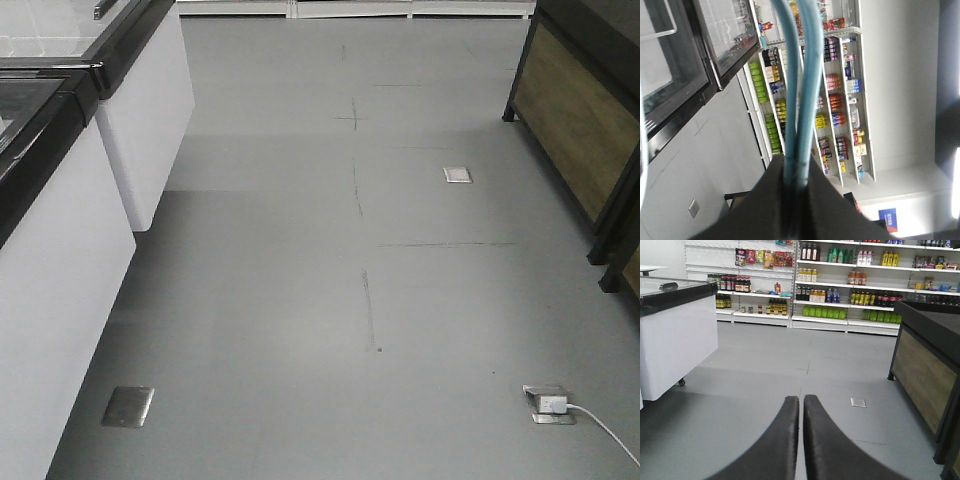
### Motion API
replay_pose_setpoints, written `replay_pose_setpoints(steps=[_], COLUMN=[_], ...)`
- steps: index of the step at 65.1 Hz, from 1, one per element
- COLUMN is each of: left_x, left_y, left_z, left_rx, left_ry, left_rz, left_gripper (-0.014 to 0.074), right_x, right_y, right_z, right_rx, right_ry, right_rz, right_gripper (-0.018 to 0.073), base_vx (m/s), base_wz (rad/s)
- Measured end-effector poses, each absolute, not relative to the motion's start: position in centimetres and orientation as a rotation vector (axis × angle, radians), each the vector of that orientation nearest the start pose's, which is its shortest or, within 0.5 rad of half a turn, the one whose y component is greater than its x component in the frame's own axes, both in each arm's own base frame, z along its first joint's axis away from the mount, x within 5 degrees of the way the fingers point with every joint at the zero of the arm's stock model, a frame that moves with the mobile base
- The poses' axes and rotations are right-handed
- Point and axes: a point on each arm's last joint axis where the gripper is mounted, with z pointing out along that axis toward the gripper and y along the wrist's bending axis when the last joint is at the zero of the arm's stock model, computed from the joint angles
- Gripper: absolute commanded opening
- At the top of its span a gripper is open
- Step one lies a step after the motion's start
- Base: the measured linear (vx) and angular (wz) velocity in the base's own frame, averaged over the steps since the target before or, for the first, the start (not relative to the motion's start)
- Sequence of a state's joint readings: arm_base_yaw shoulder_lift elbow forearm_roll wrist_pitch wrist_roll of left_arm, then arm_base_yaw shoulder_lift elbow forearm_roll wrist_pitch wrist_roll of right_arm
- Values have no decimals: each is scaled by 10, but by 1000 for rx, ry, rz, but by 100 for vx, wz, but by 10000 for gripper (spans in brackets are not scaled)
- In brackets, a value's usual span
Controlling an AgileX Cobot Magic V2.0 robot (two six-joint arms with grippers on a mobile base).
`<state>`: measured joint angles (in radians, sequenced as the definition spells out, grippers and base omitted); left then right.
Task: Left arm holds basket, right arm returns cookies
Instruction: 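Close the left gripper on the basket handle and lift it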
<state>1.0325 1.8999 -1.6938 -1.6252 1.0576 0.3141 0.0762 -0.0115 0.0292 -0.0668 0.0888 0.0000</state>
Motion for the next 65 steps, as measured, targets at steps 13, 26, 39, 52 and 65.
replay_pose_setpoints(steps=[13,26,39,52,65], left_x=[306,321,339,347,339], left_y=[289,225,155,79,11], left_z=[420,459,475,471,441], left_rx=[-877,-671,-502,-377,-307], left_ry=[1352,1410,1524,1650,1752], left_rz=[-1090,-1190,-1298,-1385,-1475], left_gripper=[-4,-4,-4,-3,-3], right_x=[57,57,57,57,57], right_y=[4,4,4,4,4], right_z=[196,196,196,196,196], right_rx=[-109,-109,-109,-109,-109], right_ry=[1586,1586,1586,1586,1586], right_rz=[3,3,3,3,3], right_gripper=[-11,-11,-11,-11,-11], base_vx=[0,0,0,0,0], base_wz=[0,0,0,0,0])
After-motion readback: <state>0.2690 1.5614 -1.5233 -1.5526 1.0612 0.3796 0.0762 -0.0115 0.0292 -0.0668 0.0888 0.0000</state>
